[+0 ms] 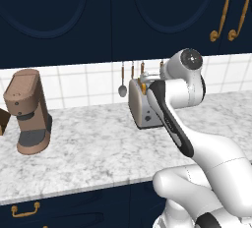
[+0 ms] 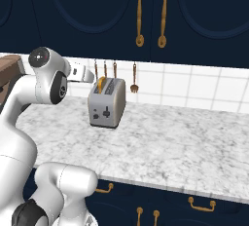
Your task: Start the toaster. Once the lever pops up, take the bread to the plate on the dining counter.
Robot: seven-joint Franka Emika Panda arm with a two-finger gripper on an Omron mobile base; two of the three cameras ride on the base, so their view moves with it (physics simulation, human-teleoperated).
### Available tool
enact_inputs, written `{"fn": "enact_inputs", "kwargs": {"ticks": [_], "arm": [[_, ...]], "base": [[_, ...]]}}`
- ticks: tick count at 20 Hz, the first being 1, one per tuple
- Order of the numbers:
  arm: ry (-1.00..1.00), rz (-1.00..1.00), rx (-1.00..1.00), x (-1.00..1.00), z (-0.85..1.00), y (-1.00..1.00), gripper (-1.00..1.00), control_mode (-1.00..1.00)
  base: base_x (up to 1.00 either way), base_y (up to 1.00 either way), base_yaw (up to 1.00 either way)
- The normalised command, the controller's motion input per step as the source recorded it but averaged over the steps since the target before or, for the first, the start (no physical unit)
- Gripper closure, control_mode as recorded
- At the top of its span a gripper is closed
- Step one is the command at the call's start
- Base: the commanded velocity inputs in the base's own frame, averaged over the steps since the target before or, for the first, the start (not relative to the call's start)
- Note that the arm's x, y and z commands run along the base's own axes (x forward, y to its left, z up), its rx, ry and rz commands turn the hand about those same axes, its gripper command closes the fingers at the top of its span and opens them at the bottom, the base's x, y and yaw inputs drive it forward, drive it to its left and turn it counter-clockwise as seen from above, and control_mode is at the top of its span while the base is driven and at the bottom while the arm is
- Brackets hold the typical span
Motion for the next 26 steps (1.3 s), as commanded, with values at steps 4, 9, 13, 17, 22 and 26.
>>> {"fn": "enact_inputs", "kwargs": {"ticks": [4,9,13,17,22,26], "arm": [[0.0,0.0,0.0,0.0,0.0,0.0,-1.0,-1.0],[0.0,0.0,0.0,0.0,0.0,0.0,-1.0,-1.0],[0.0,0.0,0.0,0.0,0.0,0.0,-1.0,-1.0],[0.0,0.0,0.0,0.0,0.0,0.0,-1.0,-1.0],[0.0,0.0,0.0,0.0,0.0,0.0,-1.0,-1.0],[0.0,0.0,0.0,0.0,0.0,0.0,-1.0,-1.0]], "base": [[0.0,0.0,0.0],[0.0,0.0,0.0],[0.0,0.0,0.0],[0.0,0.0,0.0],[0.0,0.0,0.0],[0.0,0.0,0.0]]}}
